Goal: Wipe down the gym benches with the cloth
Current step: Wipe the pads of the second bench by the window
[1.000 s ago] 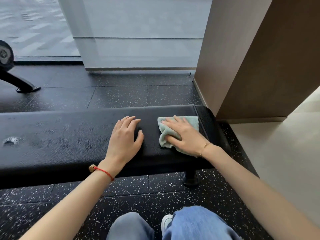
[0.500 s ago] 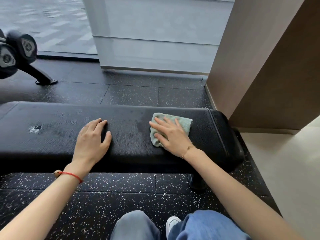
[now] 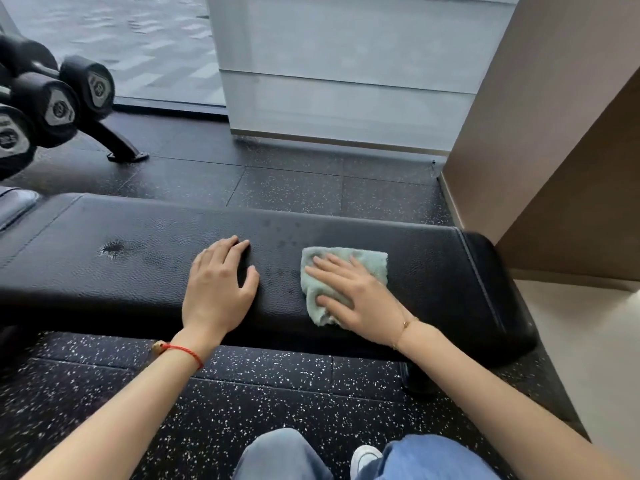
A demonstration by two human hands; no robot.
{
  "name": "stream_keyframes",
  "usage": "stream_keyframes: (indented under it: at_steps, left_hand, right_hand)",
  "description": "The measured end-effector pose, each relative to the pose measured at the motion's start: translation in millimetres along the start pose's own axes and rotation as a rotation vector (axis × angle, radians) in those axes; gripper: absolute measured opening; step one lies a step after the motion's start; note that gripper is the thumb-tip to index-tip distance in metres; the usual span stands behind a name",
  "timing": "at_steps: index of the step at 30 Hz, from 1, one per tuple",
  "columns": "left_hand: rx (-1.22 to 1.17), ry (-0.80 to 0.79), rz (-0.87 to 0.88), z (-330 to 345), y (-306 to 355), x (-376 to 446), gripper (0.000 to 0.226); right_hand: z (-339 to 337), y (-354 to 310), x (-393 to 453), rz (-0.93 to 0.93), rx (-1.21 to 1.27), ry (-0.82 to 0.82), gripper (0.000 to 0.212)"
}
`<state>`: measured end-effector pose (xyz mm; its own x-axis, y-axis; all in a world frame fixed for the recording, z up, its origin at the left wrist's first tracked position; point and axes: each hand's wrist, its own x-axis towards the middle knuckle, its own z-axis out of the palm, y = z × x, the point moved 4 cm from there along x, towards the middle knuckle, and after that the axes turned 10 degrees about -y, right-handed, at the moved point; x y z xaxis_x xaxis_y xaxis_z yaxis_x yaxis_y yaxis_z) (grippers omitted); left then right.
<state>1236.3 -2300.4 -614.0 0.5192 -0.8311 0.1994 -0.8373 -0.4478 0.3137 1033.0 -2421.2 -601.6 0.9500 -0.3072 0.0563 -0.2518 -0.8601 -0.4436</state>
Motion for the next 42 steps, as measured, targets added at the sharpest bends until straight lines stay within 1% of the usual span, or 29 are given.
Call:
stream_keyframes:
  at_steps: [2, 3, 5, 6, 7, 8, 9, 10, 13, 15, 16, 17, 19, 20, 21, 22, 23, 26, 28, 29, 30, 33, 34, 35, 36, 38, 40, 42]
  left_hand:
    - [0.006, 0.000, 0.004, 0, 0, -1, 0.059]
    - [0.009, 0.000, 0.005, 0, 0, -1, 0.059]
    - [0.015, -0.003, -0.001, 0, 0, -1, 0.058]
    - [0.015, -0.004, -0.006, 0, 0, -1, 0.058]
    - [0.013, -0.004, -0.008, 0, 1, 0, 0.058]
    - [0.012, -0.005, -0.008, 0, 1, 0, 0.058]
    - [0.009, -0.004, -0.008, 0, 1, 0, 0.058]
    - [0.007, -0.002, -0.008, 0, 0, -1, 0.058]
    - [0.015, -0.002, 0.001, 0, 0, -1, 0.059]
    - [0.022, -0.001, -0.003, 1, 0, -2, 0.060]
    - [0.026, -0.004, -0.006, 1, 0, -2, 0.060]
    - [0.030, -0.008, -0.007, 2, 0, -3, 0.060]
    - [0.027, -0.015, -0.010, 1, 0, -3, 0.061]
    - [0.023, -0.017, -0.010, 0, 0, -3, 0.061]
    - [0.020, -0.016, -0.013, -1, 0, -3, 0.061]
    - [0.017, -0.015, -0.015, -1, 0, -2, 0.060]
    - [0.015, -0.015, -0.015, -1, 0, -2, 0.060]
    - [0.011, -0.002, -0.011, 1, -1, -1, 0.062]
    - [0.016, 0.004, -0.009, 2, -1, -2, 0.063]
    - [0.016, -0.001, -0.009, 2, -1, -3, 0.063]
    - [0.016, -0.005, -0.010, 2, -1, -3, 0.062]
    - [0.012, -0.013, -0.012, 1, -2, -4, 0.059]
    - [0.007, -0.014, -0.013, 0, -2, -4, 0.059]
    - [0.000, -0.013, -0.015, 0, -1, -4, 0.058]
    - [-0.007, -0.014, -0.016, -1, -1, -3, 0.058]
    - [-0.014, -0.014, -0.015, 0, -2, -3, 0.058]
    - [-0.011, -0.011, -0.009, 0, -2, -4, 0.059]
    - [-0.009, -0.016, -0.004, 1, -3, -4, 0.058]
  right_hand:
    - [-2, 8, -25, -0.044, 0.008, -0.021, 0.054]
    - [-11, 24, -24, -0.011, 0.011, -0.001, 0.054]
    - [-33, 66, 3, 0.143, -0.010, 0.073, 0.054]
    - [-41, 82, 24, 0.247, -0.036, 0.078, 0.053]
    - [-43, 87, 44, 0.323, -0.063, 0.068, 0.053]
    - [-39, 82, 61, 0.338, -0.084, 0.060, 0.052]
    - [-32, 69, 71, 0.297, -0.084, 0.063, 0.052]
    - [-22, 50, 71, 0.207, -0.071, 0.059, 0.051]
    - [5, -3, 18, -0.063, -0.041, -0.022, 0.053]
    - [10, -9, -15, -0.149, -0.028, -0.062, 0.052]
    - [4, -2, -15, -0.150, -0.015, -0.046, 0.051]
    - [-4, 11, -2, -0.105, -0.013, -0.007, 0.051]
    - [-25, 45, 45, 0.089, -0.021, 0.077, 0.051]
    - [-31, 55, 67, 0.200, -0.040, 0.082, 0.051]
    - [-30, 57, 84, 0.261, -0.059, 0.075, 0.051]
    - [-23, 49, 93, 0.255, -0.070, 0.066, 0.052]
    - [-14, 34, 91, 0.198, -0.067, 0.047, 0.054]
    - [13, -21, 28, -0.076, -0.040, -0.031, 0.052]
    - [17, -28, -14, -0.164, -0.016, -0.051, 0.051]
    - [11, -18, -19, -0.152, -0.006, -0.039, 0.050]
    - [3, -3, -12, -0.100, -0.007, -0.008, 0.050]
    - [-28, 54, 44, 0.205, -0.024, 0.108, 0.048]
    - [-33, 64, 61, 0.296, -0.049, 0.116, 0.047]
    - [-31, 64, 74, 0.336, -0.082, 0.104, 0.047]
    - [-25, 54, 79, 0.317, -0.099, 0.086, 0.048]
    - [-6, 19, 59, 0.160, -0.070, 0.046, 0.050]
    - [8, -13, 8, -0.011, -0.031, 0.025, 0.050]
    - [8, -11, -35, -0.052, -0.036, -0.010, 0.050]
